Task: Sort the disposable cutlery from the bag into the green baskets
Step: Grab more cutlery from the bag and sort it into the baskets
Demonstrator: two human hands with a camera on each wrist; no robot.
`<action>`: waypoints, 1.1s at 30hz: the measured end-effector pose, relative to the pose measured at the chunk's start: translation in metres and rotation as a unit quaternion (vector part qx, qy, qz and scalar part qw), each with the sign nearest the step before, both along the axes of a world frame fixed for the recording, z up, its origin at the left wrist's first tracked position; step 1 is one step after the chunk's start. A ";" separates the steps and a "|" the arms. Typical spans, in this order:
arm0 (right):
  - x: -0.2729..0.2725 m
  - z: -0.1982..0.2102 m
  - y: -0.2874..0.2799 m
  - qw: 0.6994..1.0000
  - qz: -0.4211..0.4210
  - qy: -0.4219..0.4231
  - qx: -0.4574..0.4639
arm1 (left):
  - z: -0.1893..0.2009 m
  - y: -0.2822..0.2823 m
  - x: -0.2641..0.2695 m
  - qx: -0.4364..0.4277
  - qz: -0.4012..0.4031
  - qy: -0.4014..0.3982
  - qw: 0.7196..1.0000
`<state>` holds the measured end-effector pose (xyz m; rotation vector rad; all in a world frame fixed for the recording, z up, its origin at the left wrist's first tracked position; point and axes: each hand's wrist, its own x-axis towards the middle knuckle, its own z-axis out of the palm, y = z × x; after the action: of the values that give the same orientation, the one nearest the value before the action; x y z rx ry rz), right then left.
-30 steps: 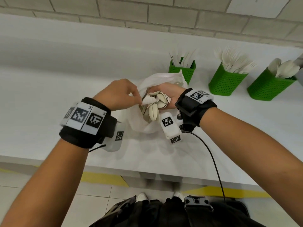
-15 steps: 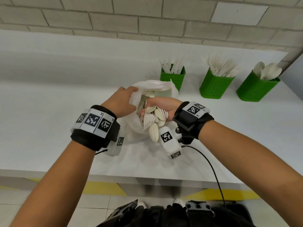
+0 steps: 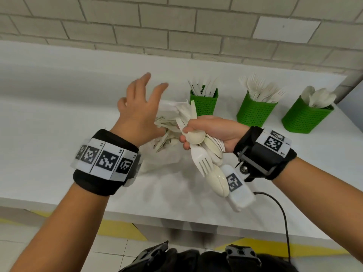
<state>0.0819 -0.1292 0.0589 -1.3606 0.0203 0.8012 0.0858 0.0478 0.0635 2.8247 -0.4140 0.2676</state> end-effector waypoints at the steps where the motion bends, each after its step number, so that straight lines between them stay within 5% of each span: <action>1: 0.001 0.002 -0.005 1.000 0.005 -0.010 -0.005 | 0.002 -0.012 -0.001 0.036 -0.048 -0.016 0.998; 6: 0.002 0.007 -0.028 0.974 0.117 -0.125 -0.150 | -0.003 -0.069 0.012 0.171 -0.202 -0.008 0.964; 11: -0.003 0.005 -0.059 0.958 0.160 -0.146 -0.189 | -0.020 -0.094 0.021 0.156 -0.281 -0.104 0.941; 18: -0.002 0.002 -0.093 0.983 0.120 -0.055 -0.130 | -0.037 -0.128 0.019 0.135 -0.266 -0.165 0.940; 26: 0.008 -0.004 -0.114 0.980 0.124 -0.080 -0.131 | -0.054 -0.147 0.022 0.076 -0.230 -0.229 0.943; 33: 0.011 -0.015 -0.124 0.970 0.176 -0.069 -0.151 | -0.061 -0.158 0.017 0.056 -0.248 -0.171 0.952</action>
<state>0.0926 -0.2527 0.0441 -1.7347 -0.2227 1.0265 0.1024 -0.1102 0.0023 2.6583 -1.2204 0.6407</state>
